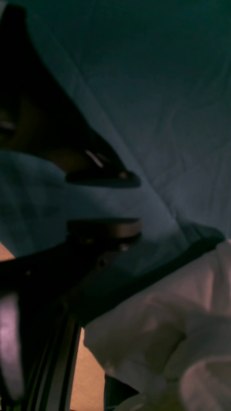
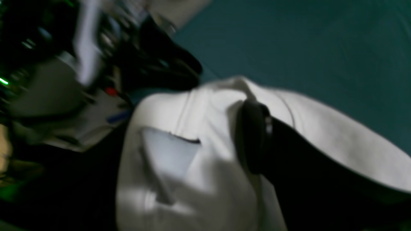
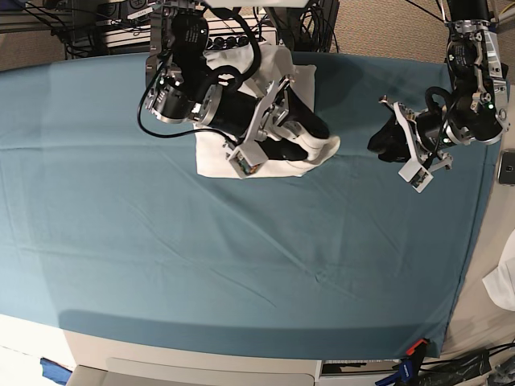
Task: Fold the T-shirt properly
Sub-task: 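Release the left gripper and press the stack flat with the right gripper, then open the right gripper and pull it back from the folded shirt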
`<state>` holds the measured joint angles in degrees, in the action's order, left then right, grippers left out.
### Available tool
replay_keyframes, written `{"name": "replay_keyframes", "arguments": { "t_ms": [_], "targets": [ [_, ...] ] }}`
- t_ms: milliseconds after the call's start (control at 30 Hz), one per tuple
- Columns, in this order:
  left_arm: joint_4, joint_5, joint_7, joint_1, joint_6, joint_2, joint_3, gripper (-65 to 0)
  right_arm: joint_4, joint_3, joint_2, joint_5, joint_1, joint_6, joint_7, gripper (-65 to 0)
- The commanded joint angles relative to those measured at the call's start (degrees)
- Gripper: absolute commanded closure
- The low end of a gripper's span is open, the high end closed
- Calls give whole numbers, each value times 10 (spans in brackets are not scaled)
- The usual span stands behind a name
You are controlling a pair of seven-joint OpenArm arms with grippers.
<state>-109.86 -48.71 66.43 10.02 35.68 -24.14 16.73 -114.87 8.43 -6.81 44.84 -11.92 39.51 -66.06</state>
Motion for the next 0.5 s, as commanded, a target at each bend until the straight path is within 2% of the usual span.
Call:
{"name": "replay_keyframes", "arguments": {
  "t_ms": [0,167,367,467],
  "targets": [
    [-9,-10,-9,-3,2,-6,4,-179,-10,3,-3,36,7,5,9,-350],
    [-9,-10,-9,-3,2,-7,4,-179,-10,3,-3,47,7,5,-10,-350],
    [-9,-8,-9,-1,2,-7,4,-179,-10,3,-3,-50,7,5,-12,-377],
    [-9,-8,-9,2,2,-6,4,-179,-10,3,-3,-32,7,5,16,-378]
  ]
}}
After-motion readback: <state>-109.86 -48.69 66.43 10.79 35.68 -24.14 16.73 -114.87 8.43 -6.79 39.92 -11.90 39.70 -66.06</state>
